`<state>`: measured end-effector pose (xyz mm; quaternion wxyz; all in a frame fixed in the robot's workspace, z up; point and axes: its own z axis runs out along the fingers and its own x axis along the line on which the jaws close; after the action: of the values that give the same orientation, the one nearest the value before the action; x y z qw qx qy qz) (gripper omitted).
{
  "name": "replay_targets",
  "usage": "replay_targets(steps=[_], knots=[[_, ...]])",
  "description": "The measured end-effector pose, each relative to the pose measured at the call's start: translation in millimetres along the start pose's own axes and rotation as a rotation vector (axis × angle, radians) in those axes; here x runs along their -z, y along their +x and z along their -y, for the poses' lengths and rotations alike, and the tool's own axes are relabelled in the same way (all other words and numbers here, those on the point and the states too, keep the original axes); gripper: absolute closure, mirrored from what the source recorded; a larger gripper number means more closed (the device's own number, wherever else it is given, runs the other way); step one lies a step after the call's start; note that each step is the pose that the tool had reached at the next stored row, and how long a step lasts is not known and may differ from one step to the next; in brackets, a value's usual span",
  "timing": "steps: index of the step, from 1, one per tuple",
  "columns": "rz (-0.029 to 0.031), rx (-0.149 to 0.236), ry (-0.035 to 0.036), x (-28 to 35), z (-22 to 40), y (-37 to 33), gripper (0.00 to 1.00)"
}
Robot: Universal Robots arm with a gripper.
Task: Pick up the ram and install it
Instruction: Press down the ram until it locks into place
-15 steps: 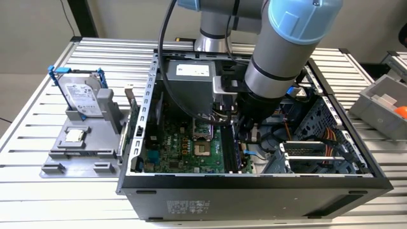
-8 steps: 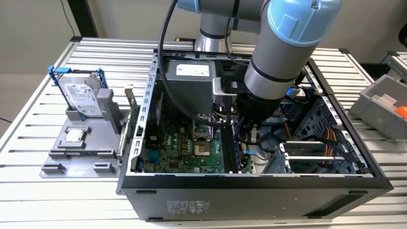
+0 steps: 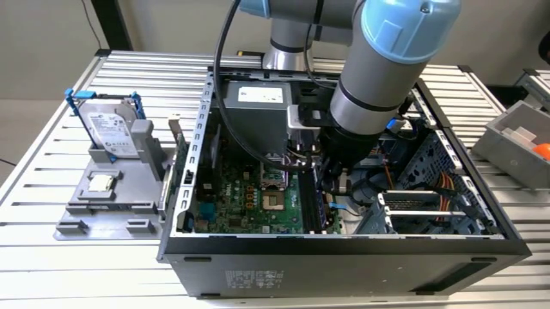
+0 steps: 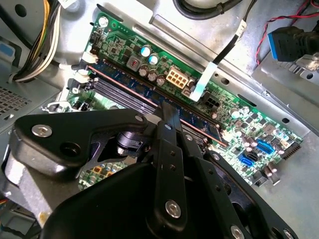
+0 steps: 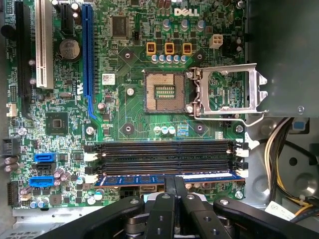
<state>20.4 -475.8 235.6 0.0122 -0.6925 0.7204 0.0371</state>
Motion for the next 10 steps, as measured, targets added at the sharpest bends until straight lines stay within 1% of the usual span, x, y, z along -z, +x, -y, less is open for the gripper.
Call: replay_targets(steps=[4, 10], knots=[[-0.0001, 0.000, 0.0000, -1.8, 0.1, 0.1, 1.00], [-0.0002, 0.000, -0.0003, -8.1, 0.3, 0.6, 1.00]])
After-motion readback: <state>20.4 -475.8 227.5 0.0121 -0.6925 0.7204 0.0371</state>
